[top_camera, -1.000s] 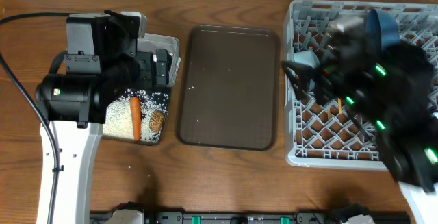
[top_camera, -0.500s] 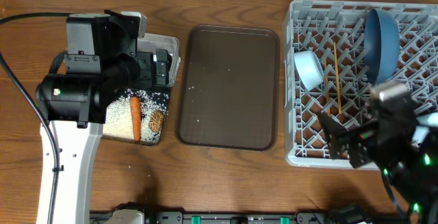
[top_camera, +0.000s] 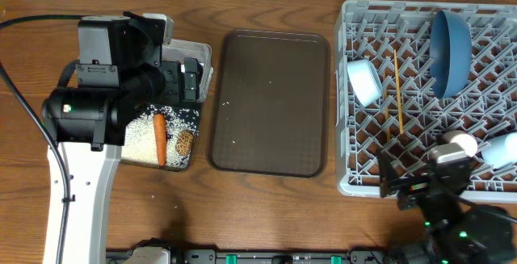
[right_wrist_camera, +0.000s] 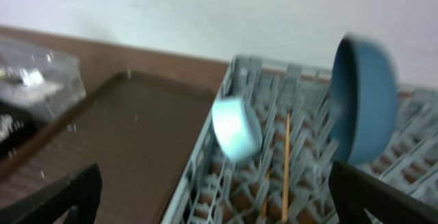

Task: Sort waste into correct bins and load items into the dishwasher rack

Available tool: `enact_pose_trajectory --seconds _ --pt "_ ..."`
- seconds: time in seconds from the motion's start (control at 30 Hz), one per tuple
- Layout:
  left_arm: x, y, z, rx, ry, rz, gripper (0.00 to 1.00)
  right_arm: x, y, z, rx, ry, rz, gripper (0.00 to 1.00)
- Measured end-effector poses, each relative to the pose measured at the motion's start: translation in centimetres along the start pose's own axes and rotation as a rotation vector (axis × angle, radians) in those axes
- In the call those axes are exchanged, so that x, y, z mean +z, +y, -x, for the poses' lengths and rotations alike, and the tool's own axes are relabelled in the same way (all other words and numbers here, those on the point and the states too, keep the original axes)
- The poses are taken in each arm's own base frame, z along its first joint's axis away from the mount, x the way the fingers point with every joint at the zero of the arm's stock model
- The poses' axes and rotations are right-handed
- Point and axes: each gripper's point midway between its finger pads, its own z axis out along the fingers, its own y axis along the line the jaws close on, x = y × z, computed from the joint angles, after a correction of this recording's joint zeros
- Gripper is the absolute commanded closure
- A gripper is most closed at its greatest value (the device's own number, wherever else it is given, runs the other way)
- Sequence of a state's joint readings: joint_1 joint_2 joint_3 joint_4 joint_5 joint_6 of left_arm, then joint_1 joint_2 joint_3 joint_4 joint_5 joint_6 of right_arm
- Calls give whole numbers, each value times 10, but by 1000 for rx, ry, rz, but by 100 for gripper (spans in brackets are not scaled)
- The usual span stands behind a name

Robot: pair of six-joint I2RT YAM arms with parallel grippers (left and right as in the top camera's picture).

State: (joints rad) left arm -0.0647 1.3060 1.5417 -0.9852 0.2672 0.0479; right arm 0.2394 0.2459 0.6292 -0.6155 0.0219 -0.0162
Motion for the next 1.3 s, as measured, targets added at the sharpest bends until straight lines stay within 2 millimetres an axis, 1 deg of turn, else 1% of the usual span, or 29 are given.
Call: enact_pose_trajectory --seconds 0.07,0.17,0.33,0.43,0.53,0.57,0.63,0.73,1.3 --pt "0 0 0 0 0 0 2 10 -3 -17 5 -32 -15 1" --pt "0 0 0 0 0 0 2 23 -11 -36 14 -88 -53 1" --pt "0 0 0 0 0 0 2 40 -28 -61 24 -177 -126 1" --pt "0 0 0 0 0 0 2 52 -34 -75 24 -210 -146 1" --pt "0 0 0 0 0 0 2 60 -34 -98 28 -168 -148 1" --pt "0 0 0 0 0 0 2 61 -34 -100 28 -160 -147 1" --pt "0 0 0 -1 1 0 2 60 -34 -96 27 -174 -147 1" --pt "0 0 0 -1 1 0 2 61 -34 -101 28 -156 -147 1" --pt "0 0 0 -1 1 0 2 61 -34 -101 28 -156 -147 1"
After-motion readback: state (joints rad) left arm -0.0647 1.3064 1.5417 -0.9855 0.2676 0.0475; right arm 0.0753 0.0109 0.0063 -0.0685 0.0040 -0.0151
